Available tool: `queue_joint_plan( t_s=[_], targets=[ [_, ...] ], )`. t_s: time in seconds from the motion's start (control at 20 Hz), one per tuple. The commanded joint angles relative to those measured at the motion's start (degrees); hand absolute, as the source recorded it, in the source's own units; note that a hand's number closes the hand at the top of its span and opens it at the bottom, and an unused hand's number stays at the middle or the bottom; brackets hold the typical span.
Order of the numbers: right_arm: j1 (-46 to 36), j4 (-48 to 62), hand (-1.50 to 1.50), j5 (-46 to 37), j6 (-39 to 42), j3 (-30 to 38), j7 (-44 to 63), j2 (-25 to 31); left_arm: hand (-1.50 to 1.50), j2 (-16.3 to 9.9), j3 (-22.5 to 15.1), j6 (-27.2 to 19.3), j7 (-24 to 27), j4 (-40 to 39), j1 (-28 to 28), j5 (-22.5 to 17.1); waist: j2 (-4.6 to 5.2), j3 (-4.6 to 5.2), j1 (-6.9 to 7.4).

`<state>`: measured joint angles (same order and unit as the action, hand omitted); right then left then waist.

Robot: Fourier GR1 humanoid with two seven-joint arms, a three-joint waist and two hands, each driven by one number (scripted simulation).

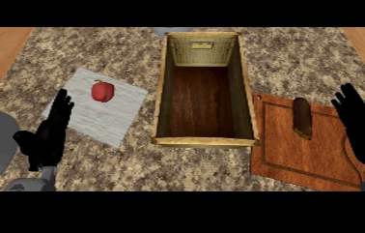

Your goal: Pick the sweet potato from the cutting board and place it in the basket

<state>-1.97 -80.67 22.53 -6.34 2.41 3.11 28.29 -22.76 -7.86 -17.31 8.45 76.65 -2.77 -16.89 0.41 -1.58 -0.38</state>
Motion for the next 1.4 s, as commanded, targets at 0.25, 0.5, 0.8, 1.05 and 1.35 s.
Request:
queue_joint_plan(
  t_s=[0.25,0.5,0.8,1.05,1.35],
  targets=[
    [-16.84,3.80,1.50,-15.29,6.05,-17.19,6.10,3.00,0.00,-9.57,-4.64,5.78,0.25,6.90,-12.45,9.15,0.62,1.52,5.00],
    [-20.60,11.32,-1.50,-24.10,-14.22,-25.06,1.01,-19.85,0.00,-8.23,-5.70,7.16,-3.19,7.04,-12.46,8.04,0.16,1.53,4.19],
    [-34.17,19.59,-1.50,-44.20,-23.74,-30.09,15.23,-14.29,0.00,-7.56,-6.30,7.14,-3.43,7.08,-12.78,8.86,-0.44,1.98,3.45],
    [-44.11,25.78,-1.50,-54.41,-9.62,-36.09,32.94,-5.35,0.00,-8.67,-5.55,8.10,-4.29,6.22,-12.77,8.37,-1.06,2.39,3.21],
    [-54.33,30.07,-1.50,-50.82,22.31,-41.86,43.67,-5.40,0.00,-8.09,-6.02,8.04,-5.10,6.92,-13.92,8.66,-0.94,2.25,3.45]
  ],
)
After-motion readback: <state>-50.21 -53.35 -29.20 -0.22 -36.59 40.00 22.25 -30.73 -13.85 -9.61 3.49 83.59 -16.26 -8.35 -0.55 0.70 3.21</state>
